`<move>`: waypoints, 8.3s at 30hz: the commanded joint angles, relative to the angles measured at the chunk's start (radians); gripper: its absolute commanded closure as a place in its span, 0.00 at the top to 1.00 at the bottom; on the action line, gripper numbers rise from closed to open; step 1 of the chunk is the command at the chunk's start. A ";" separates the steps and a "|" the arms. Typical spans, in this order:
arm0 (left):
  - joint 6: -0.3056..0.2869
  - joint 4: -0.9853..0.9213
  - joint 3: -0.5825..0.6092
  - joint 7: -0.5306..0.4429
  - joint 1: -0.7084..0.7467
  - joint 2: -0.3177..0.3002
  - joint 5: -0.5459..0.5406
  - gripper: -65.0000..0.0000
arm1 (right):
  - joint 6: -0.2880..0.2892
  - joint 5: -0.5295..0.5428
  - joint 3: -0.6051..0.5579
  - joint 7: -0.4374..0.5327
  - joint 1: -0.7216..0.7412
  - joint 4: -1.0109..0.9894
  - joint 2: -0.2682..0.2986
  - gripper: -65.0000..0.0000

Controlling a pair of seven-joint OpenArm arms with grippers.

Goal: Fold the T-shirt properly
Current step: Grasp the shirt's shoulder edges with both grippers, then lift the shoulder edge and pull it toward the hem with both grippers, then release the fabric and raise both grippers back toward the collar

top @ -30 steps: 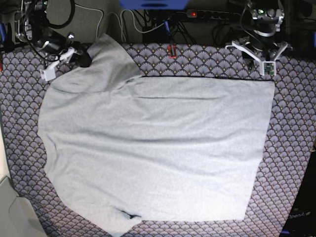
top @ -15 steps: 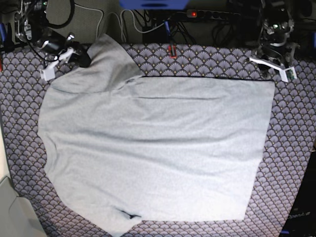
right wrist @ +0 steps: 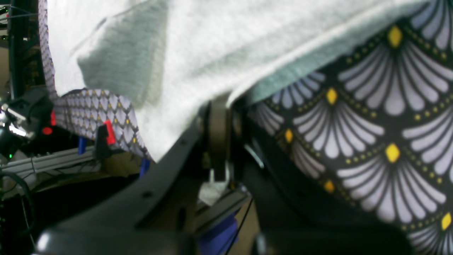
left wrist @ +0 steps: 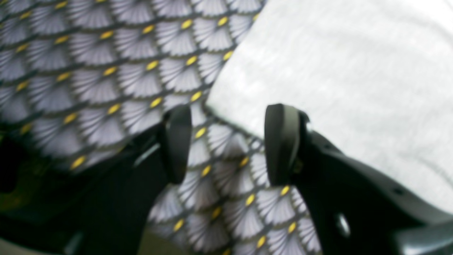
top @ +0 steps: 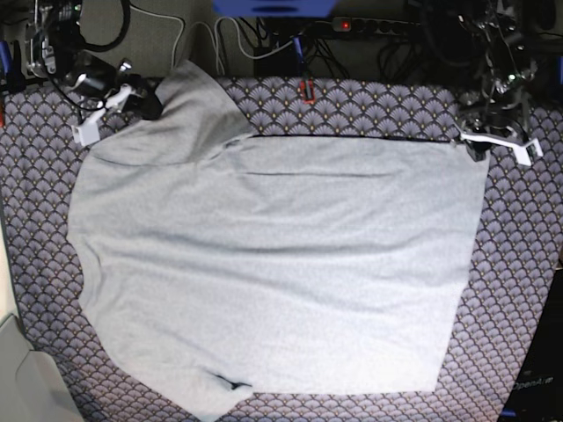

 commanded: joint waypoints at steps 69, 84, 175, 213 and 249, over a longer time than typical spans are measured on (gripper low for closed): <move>0.000 0.109 -0.006 -0.005 0.011 -0.006 0.006 0.01 | 0.025 -0.249 0.194 -0.012 -0.104 0.418 -0.030 0.00; 0.006 0.089 -0.003 0.177 -0.236 -0.051 0.009 0.01 | 0.025 -0.345 0.208 -0.133 0.146 0.412 0.013 0.00; 0.006 -0.619 0.442 -0.159 -0.808 -0.181 0.329 0.43 | 0.025 -0.760 -0.350 0.223 1.057 -0.588 0.092 0.31; 0.000 -0.491 0.135 -0.188 -0.534 -0.117 0.168 0.52 | 0.028 -0.754 -0.125 -0.027 0.626 -0.015 0.077 0.46; -0.001 -0.683 0.193 -0.298 -0.614 -0.115 0.018 0.52 | 0.028 -0.757 -0.129 -0.027 0.611 -0.019 0.076 0.46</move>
